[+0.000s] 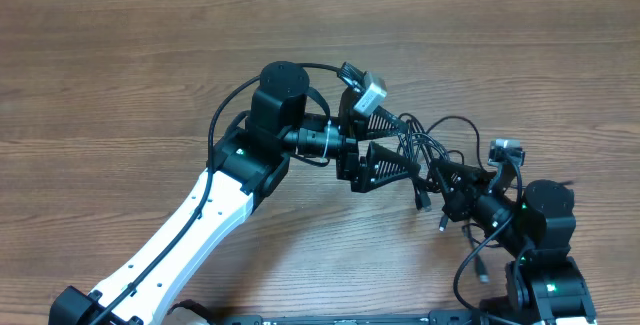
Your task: Untangle cables
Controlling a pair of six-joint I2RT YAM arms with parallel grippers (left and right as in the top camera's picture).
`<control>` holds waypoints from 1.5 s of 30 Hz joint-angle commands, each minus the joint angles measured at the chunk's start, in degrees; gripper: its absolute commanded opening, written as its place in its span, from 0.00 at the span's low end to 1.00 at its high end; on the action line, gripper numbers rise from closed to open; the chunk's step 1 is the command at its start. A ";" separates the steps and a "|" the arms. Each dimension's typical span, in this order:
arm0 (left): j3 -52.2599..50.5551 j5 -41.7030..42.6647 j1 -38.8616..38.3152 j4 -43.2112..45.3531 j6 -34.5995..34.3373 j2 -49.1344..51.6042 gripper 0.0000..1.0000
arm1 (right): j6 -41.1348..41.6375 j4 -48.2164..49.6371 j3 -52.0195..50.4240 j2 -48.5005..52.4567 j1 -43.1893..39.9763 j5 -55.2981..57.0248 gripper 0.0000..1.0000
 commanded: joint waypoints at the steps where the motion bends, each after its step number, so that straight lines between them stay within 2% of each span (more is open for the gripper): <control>1: 0.87 -4.26 -0.26 -1.07 -3.21 0.15 1.00 | 0.74 0.55 0.35 -0.31 -0.11 3.58 0.04; 5: 0.85 -12.26 -0.26 -9.27 -3.98 0.15 1.00 | -1.86 0.57 0.35 -0.31 -0.11 3.56 0.04; 8: 0.85 -14.58 -0.26 -13.94 -3.96 0.15 1.00 | -2.32 0.59 0.35 -0.31 -0.11 3.56 0.04; 15: 0.85 -16.70 -0.28 -16.76 -5.84 0.22 1.00 | -8.46 0.81 0.35 -0.31 -0.04 -0.07 0.04; 22: 0.85 -18.64 -0.37 -19.41 -9.07 1.18 1.00 | -21.97 5.07 0.35 -0.31 -0.04 -4.13 0.04; 24: 0.85 -20.46 -0.37 -19.43 -11.87 1.49 1.00 | -25.51 7.58 0.35 -0.31 -0.04 -6.14 0.04; 31: 0.85 -25.97 -0.37 -19.39 -17.84 1.75 1.00 | -25.88 9.38 0.35 -0.31 -0.04 -6.64 0.04; 43: 0.85 -28.46 -0.39 -16.46 -25.62 1.77 1.00 | -26.34 9.01 0.35 -0.31 -0.04 -6.64 0.04; 45: 0.85 -28.41 -0.48 -16.52 -26.84 1.77 0.95 | -26.34 9.49 0.35 -0.31 -0.04 -6.73 0.04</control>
